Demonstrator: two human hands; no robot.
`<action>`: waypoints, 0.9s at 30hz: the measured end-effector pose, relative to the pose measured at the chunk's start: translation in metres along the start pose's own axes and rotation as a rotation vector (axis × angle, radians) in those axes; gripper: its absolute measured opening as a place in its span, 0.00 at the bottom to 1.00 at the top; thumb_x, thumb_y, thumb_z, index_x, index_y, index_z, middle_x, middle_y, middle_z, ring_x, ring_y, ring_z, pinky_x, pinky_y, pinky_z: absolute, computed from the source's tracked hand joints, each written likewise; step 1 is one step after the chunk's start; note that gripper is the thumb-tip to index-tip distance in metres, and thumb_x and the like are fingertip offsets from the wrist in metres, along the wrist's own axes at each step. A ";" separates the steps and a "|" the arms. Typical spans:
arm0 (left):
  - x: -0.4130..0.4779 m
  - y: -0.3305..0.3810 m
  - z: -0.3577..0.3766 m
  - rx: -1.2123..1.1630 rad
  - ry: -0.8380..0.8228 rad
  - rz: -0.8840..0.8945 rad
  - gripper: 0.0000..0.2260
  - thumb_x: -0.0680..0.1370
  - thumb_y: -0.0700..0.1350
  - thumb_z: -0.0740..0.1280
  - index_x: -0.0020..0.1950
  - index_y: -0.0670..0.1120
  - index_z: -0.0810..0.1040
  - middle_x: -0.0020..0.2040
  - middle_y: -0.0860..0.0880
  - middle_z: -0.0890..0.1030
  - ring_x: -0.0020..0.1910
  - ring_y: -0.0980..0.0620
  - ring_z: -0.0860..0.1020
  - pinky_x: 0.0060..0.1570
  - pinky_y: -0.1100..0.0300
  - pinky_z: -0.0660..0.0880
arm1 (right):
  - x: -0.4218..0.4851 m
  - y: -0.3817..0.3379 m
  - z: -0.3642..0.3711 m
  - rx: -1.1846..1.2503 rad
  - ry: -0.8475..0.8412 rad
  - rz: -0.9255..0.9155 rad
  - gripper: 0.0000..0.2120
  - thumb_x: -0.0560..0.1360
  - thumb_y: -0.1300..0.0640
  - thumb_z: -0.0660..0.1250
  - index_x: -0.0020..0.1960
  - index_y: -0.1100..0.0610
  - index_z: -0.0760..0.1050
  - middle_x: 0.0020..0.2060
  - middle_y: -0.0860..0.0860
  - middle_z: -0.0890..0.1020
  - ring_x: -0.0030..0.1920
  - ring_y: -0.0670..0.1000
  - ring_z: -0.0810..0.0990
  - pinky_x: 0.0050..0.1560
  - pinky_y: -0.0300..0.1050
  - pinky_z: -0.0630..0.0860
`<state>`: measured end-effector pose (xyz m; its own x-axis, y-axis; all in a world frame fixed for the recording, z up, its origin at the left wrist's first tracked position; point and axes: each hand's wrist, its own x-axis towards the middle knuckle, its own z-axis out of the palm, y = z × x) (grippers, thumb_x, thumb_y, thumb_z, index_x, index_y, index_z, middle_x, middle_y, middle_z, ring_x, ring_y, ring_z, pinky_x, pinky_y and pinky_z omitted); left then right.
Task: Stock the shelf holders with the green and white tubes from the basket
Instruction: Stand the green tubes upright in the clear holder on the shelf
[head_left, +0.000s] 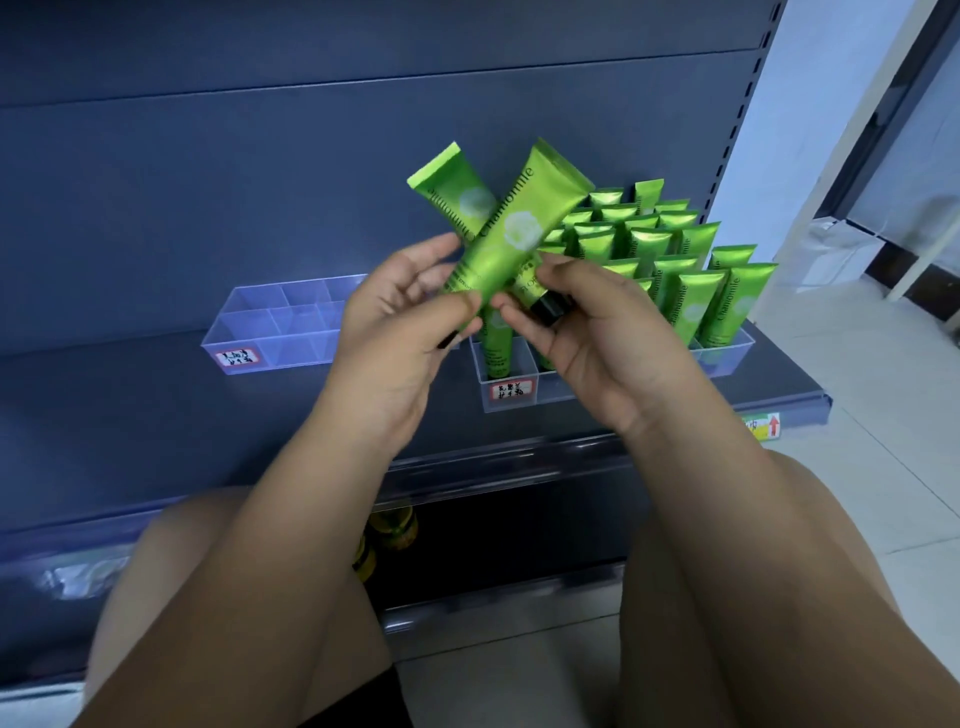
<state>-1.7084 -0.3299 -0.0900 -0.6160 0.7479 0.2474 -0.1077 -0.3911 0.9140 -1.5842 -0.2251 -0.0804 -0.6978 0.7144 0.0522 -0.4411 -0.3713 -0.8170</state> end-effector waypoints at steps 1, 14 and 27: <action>-0.002 0.000 0.002 0.057 -0.007 0.028 0.19 0.72 0.35 0.69 0.63 0.44 0.80 0.50 0.51 0.86 0.49 0.54 0.82 0.50 0.60 0.79 | 0.000 0.001 0.000 -0.007 -0.003 0.003 0.09 0.80 0.68 0.61 0.48 0.64 0.80 0.47 0.58 0.85 0.45 0.55 0.86 0.53 0.48 0.83; 0.000 -0.001 -0.009 0.202 0.089 0.141 0.16 0.75 0.34 0.73 0.61 0.41 0.76 0.47 0.49 0.84 0.43 0.55 0.81 0.50 0.58 0.78 | 0.009 -0.005 -0.018 -0.135 0.026 -0.166 0.13 0.75 0.69 0.65 0.58 0.60 0.73 0.51 0.64 0.74 0.53 0.65 0.80 0.58 0.60 0.82; 0.019 -0.015 -0.013 0.330 0.064 0.117 0.09 0.74 0.47 0.77 0.48 0.42 0.83 0.45 0.29 0.78 0.44 0.44 0.77 0.53 0.33 0.80 | 0.007 -0.021 -0.031 -0.880 0.185 -0.461 0.09 0.73 0.61 0.76 0.50 0.52 0.79 0.38 0.55 0.75 0.35 0.50 0.74 0.37 0.44 0.73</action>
<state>-1.7281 -0.3171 -0.1029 -0.6577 0.6692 0.3460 0.2180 -0.2705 0.9377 -1.5623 -0.1940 -0.0810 -0.4331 0.7861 0.4410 -0.0210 0.4803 -0.8768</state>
